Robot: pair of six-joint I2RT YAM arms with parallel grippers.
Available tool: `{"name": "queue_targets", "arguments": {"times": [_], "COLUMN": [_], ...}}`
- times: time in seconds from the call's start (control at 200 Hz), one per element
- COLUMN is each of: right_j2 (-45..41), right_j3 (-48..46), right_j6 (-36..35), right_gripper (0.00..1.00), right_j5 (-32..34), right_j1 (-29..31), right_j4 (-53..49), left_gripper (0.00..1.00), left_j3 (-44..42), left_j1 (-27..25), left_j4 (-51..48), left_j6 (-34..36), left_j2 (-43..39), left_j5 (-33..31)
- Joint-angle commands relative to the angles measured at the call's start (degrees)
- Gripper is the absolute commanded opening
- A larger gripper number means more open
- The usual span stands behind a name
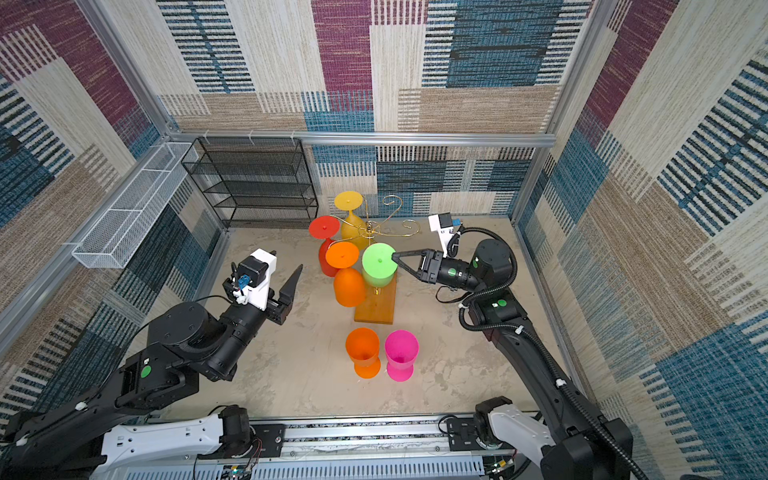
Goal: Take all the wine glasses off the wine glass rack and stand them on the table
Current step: 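Close the right gripper on the green glass foot at the rack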
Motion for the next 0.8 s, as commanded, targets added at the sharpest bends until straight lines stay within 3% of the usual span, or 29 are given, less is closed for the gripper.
{"name": "queue_targets", "arguments": {"times": [0.0,0.796], "right_j2": [0.30,5.85], "right_j3": [1.16,5.19], "right_j6": [-1.01,-1.75], "right_gripper": [0.00,0.00], "right_j5": [1.17,5.26], "right_j1": [0.07,0.12], "right_j4": [-0.51,-1.45], "left_gripper": [0.57,0.57], "left_j3": [-0.10,-0.14], "left_j1": [0.11,1.03], "left_j4": [0.63,0.11], "left_j6": [-0.78,-1.06], "left_j2": [-0.13,-0.06], "left_j5": [-0.17,0.52]}}
